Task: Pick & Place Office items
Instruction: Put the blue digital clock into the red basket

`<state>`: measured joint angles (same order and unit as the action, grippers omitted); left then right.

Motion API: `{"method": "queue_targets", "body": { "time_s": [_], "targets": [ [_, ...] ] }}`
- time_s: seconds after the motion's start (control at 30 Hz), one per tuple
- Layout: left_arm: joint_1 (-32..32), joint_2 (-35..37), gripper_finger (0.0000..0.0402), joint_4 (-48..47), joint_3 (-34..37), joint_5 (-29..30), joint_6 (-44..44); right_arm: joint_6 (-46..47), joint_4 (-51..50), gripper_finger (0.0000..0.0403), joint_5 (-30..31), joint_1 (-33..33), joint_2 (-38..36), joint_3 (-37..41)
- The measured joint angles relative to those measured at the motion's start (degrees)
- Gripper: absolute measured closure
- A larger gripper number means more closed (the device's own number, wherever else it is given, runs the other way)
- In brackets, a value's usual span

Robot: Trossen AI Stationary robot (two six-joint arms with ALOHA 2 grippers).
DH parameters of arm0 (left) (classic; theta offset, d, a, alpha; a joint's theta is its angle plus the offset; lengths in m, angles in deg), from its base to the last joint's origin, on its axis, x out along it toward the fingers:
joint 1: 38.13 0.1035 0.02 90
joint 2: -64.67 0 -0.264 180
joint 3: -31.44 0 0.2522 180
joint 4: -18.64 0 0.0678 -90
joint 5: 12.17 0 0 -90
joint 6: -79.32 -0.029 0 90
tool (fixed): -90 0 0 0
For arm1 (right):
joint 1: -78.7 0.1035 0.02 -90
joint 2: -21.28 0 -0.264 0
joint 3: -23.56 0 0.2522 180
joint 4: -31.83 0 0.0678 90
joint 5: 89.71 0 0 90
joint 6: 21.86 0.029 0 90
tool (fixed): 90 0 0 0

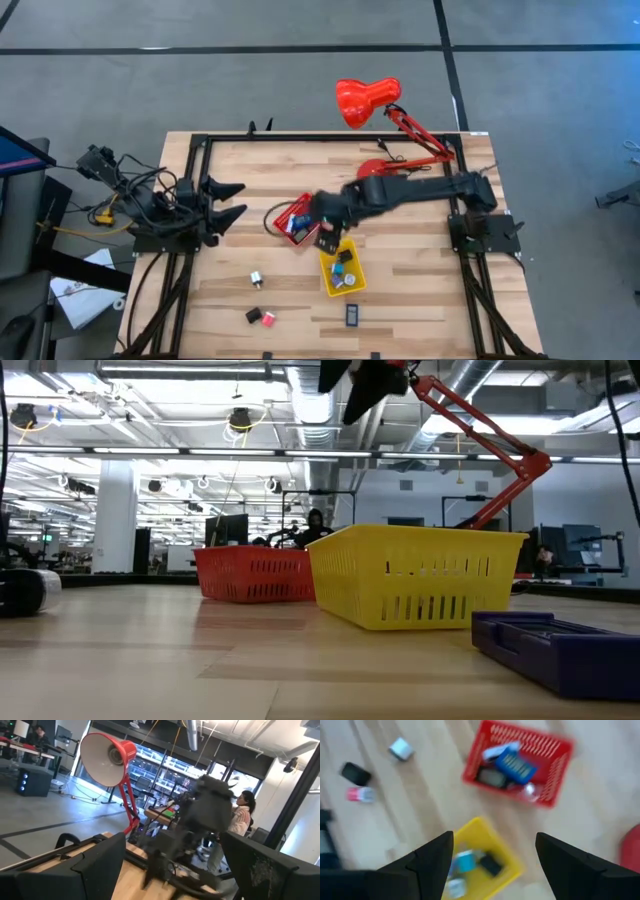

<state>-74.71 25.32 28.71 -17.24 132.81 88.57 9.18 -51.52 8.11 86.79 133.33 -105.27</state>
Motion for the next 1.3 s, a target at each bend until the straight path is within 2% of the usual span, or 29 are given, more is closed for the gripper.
{"method": "queue_targets", "body": {
  "time_s": [0.47,0.63,0.93,1.1,1.3],
  "targets": [
    [0.00,-0.46,0.0078,-0.55,0.00,-0.07,-0.02,57.10,-0.75,0.0127,1.60,20.59,1.71,-0.17],
    [0.00,-0.44,0.0078,-0.69,0.00,-0.26,-0.02,72.59,-1.66,0.0127,2.07,24.73,5.13,-0.09],
    [0.00,-0.46,0.0078,-1.44,0.00,-0.59,0.00,84.20,-3.36,0.0127,-0.37,26.02,12.98,0.02],
    [0.00,-0.44,0.0078,-1.95,0.00,-0.72,-0.01,86.39,-4.84,0.0127,-0.07,25.69,16.56,0.04],
    [0.00,-0.46,0.0078,-2.32,-0.01,-1.02,0.00,86.63,-1.98,0.0127,-0.25,25.58,20.13,0.02]
  ]
}}
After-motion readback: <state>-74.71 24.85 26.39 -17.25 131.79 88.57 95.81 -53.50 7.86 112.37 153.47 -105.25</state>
